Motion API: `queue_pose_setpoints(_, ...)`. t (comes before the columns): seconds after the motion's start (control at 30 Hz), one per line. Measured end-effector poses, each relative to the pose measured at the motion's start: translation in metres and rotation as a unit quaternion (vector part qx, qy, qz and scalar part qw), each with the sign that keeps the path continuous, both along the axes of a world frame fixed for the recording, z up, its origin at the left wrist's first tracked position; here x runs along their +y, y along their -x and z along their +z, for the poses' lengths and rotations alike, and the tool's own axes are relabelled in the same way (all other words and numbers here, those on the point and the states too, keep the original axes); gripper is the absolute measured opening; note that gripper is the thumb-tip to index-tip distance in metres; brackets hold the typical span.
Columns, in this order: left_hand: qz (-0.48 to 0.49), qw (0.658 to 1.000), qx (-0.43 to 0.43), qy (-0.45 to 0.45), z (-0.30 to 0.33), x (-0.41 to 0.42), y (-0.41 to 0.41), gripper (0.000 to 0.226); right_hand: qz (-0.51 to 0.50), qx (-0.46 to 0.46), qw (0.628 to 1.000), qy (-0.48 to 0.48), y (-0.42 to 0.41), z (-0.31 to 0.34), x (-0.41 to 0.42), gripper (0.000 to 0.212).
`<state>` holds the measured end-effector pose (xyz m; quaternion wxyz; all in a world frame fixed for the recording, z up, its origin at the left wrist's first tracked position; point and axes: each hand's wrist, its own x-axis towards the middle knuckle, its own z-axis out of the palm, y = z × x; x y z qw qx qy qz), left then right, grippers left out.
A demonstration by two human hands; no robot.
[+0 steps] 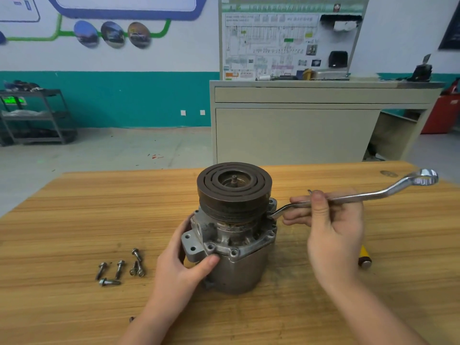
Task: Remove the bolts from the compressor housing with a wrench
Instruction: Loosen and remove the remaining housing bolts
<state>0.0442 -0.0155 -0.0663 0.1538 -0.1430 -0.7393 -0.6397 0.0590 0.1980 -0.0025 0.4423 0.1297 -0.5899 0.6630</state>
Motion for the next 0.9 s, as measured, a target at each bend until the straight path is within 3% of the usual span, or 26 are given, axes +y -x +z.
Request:
queue_pose_setpoints(0.1, -0.002, 1.0, -0.002, -0.003, 0.0, -0.001, 0.0, 0.08, -0.026, 0.064, 0.996, -0.048, -0.001, -0.003, -0.001, 0.003)
queue_pose_setpoints(0.33, -0.004, 1.0, -0.004, -0.003, 0.0, 0.0, 0.0, 0.081, -0.072, 0.079, 0.978, -0.179, 0.001, -0.017, -0.003, 0.012)
queue_pose_setpoints(0.5, -0.006, 1.0, -0.003, -0.006, 0.0, 0.0, -0.001, 0.08, -0.119, 0.125, 0.935, -0.31, -0.003, -0.035, -0.005, 0.024)
queue_pose_setpoints(0.57, -0.005, 1.0, -0.003, -0.008, 0.0, 0.002, -0.001, 0.08, -0.048, 0.125, 0.964, -0.232, -0.004, -0.039, -0.004, 0.018)
queue_pose_setpoints(0.63, -0.005, 1.0, -0.002, -0.011, -0.001, 0.002, -0.001, 0.08, 0.035, 0.111, 0.992, -0.052, 0.003, -0.035, 0.0, 0.017)
queue_pose_setpoints(0.7, -0.005, 1.0, -0.002, -0.011, -0.002, 0.002, -0.001, 0.079, 0.06, 0.017, 0.988, 0.14, 0.018, -0.022, 0.006, 0.018)
queue_pose_setpoints(0.8, -0.002, 1.0, 0.0, -0.008, -0.001, 0.002, -0.001, 0.078, 0.167, -0.224, 0.913, 0.298, 0.056, -0.006, 0.02, 0.018)
queue_pose_setpoints(0.9, 0.001, 1.0, 0.001, 0.006, 0.0, 0.001, 0.001, 0.078, 0.292, -0.372, 0.822, 0.316, 0.075, 0.0, 0.026, 0.021)
